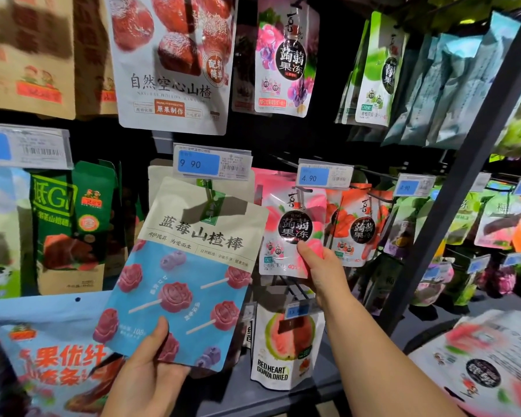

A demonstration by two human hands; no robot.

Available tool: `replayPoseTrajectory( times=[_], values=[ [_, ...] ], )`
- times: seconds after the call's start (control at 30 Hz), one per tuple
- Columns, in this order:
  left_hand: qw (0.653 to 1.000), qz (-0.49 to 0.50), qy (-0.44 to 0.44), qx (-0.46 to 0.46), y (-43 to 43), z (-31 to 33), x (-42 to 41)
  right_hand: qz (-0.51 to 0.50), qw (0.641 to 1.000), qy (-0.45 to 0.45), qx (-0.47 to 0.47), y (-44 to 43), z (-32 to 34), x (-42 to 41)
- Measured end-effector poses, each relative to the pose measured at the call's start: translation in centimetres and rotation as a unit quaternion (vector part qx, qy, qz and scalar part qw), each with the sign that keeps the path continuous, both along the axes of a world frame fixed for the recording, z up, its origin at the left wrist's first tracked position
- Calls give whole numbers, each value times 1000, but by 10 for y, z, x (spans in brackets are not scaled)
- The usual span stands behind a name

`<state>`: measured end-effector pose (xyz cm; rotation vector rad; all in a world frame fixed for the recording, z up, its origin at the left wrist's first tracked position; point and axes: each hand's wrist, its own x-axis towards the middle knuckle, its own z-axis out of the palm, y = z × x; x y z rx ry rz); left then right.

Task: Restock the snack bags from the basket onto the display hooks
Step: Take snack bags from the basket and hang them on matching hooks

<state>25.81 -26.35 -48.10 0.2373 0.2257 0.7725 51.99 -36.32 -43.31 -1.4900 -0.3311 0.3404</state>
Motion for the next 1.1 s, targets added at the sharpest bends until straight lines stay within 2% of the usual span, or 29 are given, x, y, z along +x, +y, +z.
replayPoseTrajectory(
  times=[0.17,0.23,0.3,0.33,0.37,0.43,0.47,0.53,0.57,0.63,0.7,0.8,1.1],
  values=[
    [1000,7,0,16,-1,5,0,-107,985,-37,-129,1,-6,2],
    [1000,-7,-4,16,-2,8,1,-196,959,-72,-192,1,-4,-5],
    [1000,-19,-10,10,-3,9,2,-269,933,-152,-185,-1,2,-22],
    [1000,-21,-9,3,-5,8,3,-253,936,-197,-148,0,5,-29],
    [1000,-22,-8,-5,-5,9,3,-194,950,-224,-102,1,9,-37],
    [1000,-27,-15,-2,-9,14,3,-4,977,-208,-53,5,20,-56],
    [1000,-28,-7,-8,-12,17,3,97,977,-179,-60,9,25,-65],
    [999,-43,-12,-6,-16,20,1,266,950,-123,-106,16,29,-81],
    [998,-57,-13,1,-17,19,0,314,936,-109,-117,19,26,-85],
    [997,-71,-6,13,-19,14,-1,347,931,-78,-87,24,19,-89],
    [996,-82,-33,18,-19,9,-3,345,937,-42,-44,26,14,-91],
    [996,-83,-27,25,-18,5,-8,335,942,-13,-5,26,11,-90],
    [995,-94,10,41,9,8,-29,351,935,-8,46,21,21,-80]
  ],
)
